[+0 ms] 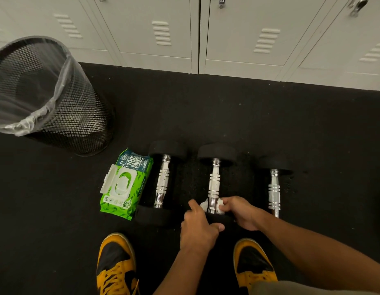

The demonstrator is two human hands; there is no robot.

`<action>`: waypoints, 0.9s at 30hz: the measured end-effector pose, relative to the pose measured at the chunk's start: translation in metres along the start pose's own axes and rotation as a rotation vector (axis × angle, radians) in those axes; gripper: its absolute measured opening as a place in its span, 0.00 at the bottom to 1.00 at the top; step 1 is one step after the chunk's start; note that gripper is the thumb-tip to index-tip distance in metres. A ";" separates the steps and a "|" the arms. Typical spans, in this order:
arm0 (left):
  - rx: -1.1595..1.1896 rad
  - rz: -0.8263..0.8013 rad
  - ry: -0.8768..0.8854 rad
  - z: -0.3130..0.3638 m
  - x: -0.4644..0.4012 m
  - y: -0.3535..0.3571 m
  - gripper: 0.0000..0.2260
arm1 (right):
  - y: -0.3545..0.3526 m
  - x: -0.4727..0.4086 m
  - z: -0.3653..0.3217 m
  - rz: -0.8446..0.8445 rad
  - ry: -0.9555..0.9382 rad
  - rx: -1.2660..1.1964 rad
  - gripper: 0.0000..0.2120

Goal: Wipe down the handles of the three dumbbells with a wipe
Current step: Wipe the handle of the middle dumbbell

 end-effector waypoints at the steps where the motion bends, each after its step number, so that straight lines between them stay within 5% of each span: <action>1: 0.001 0.002 0.002 0.000 0.000 0.000 0.35 | 0.001 0.003 -0.002 0.005 -0.001 0.022 0.17; 8: 0.012 0.001 0.006 0.000 0.001 0.000 0.36 | -0.005 0.026 -0.010 0.185 -0.138 0.234 0.09; 15: 0.002 0.011 0.007 0.001 0.002 0.000 0.36 | 0.008 0.054 -0.054 0.374 -0.306 0.710 0.05; 22: 0.001 0.018 0.018 0.000 0.001 -0.001 0.36 | 0.020 0.065 -0.060 0.437 -0.407 0.840 0.02; 27: 0.003 0.012 0.024 0.000 0.000 -0.001 0.36 | 0.023 0.081 -0.082 0.543 -0.707 1.010 0.17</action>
Point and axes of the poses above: each hand's wrist, its own x-axis away from the middle knuckle, its own y-axis out of the palm, z = x × y, the point moved 7 cm from there along -x, towards the middle knuckle, and after that the axes turned 1 degree about x, right-handed, at the moved point
